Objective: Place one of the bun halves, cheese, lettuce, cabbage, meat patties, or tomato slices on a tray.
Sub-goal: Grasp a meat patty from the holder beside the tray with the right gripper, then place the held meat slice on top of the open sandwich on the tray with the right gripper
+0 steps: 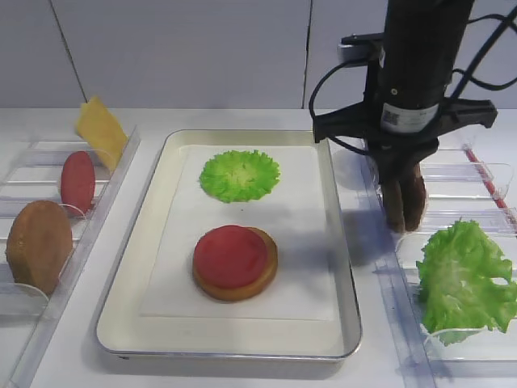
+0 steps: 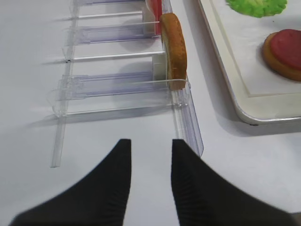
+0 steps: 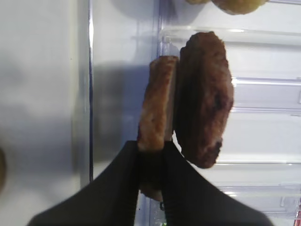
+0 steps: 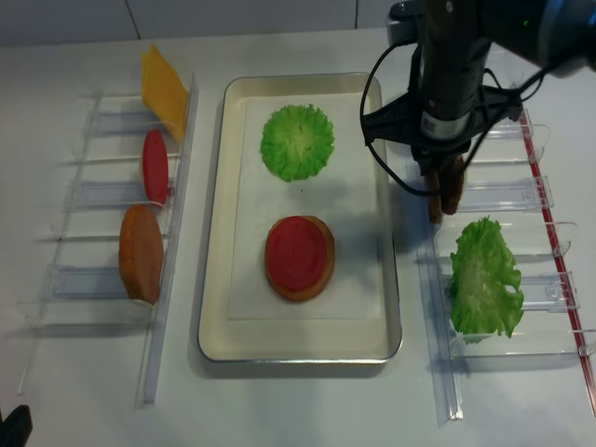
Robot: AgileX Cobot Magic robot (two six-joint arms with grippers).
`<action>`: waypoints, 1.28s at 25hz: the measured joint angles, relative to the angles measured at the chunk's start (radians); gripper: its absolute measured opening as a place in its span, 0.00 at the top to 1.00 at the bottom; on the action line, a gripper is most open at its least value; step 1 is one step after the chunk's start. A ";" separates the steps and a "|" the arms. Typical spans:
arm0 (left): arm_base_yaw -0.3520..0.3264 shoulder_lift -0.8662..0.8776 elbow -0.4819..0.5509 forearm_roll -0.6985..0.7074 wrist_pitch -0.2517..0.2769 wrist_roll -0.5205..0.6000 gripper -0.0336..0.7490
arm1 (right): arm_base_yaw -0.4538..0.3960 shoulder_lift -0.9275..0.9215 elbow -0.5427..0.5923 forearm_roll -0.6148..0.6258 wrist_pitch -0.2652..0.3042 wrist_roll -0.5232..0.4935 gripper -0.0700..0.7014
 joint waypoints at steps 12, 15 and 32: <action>0.000 0.000 0.000 0.000 0.000 0.000 0.71 | 0.000 -0.187 0.000 0.020 0.049 -0.010 0.74; 0.000 0.000 0.000 0.000 0.000 0.000 0.71 | 0.000 -0.232 0.000 0.092 0.050 -0.069 0.74; 0.000 0.000 0.000 0.000 0.000 0.000 0.70 | 0.000 -0.254 0.207 0.944 -0.267 -0.804 0.74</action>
